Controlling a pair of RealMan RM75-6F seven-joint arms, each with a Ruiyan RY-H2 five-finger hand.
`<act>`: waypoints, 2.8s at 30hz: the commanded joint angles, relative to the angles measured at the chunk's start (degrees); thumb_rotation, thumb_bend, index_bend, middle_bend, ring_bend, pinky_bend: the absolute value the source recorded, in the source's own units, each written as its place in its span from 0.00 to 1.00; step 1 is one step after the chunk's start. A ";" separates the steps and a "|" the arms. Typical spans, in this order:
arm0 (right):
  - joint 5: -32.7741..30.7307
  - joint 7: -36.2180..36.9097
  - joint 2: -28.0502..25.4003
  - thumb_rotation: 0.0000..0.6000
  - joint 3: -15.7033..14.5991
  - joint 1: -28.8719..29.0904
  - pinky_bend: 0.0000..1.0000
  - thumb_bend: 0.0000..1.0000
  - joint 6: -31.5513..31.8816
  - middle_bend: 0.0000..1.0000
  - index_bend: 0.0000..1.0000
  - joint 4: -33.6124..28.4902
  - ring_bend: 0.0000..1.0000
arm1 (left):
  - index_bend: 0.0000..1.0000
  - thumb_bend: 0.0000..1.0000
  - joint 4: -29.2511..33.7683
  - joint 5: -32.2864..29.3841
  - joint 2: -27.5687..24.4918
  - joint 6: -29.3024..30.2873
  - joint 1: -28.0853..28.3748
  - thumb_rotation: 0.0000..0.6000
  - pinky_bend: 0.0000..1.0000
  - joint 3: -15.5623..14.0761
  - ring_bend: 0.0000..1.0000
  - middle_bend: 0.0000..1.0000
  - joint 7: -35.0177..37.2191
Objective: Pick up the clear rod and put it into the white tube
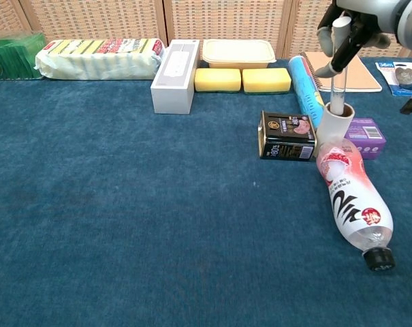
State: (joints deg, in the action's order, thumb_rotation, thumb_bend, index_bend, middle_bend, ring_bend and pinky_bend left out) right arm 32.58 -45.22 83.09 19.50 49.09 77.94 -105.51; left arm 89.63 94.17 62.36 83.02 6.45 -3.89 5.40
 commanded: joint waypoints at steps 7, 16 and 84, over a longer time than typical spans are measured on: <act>1.26 0.96 1.23 1.00 -0.90 0.01 0.75 0.27 -0.72 0.82 0.70 1.80 0.81 | 0.11 0.11 -0.10 0.32 -0.07 -0.07 0.11 0.75 0.23 -0.16 0.02 0.06 0.29; 2.85 2.08 1.84 1.00 -0.48 0.27 0.62 0.26 -1.15 0.67 0.62 3.34 0.65 | 0.11 0.11 -0.17 0.08 -0.04 -0.43 0.32 0.75 0.23 -0.07 0.02 0.06 0.38; 65.24 40.72 -14.79 0.86 -26.69 -38.06 0.21 0.24 18.36 0.27 0.33 13.50 0.22 | 0.11 0.11 -0.04 2.83 -0.87 2.29 0.34 0.74 0.23 -0.62 0.02 0.06 2.19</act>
State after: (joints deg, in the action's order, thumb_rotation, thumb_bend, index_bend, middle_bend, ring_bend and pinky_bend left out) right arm 94.62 -7.52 66.42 -5.13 14.08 92.98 -95.59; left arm 89.59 97.00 61.49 85.31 6.80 -4.51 7.58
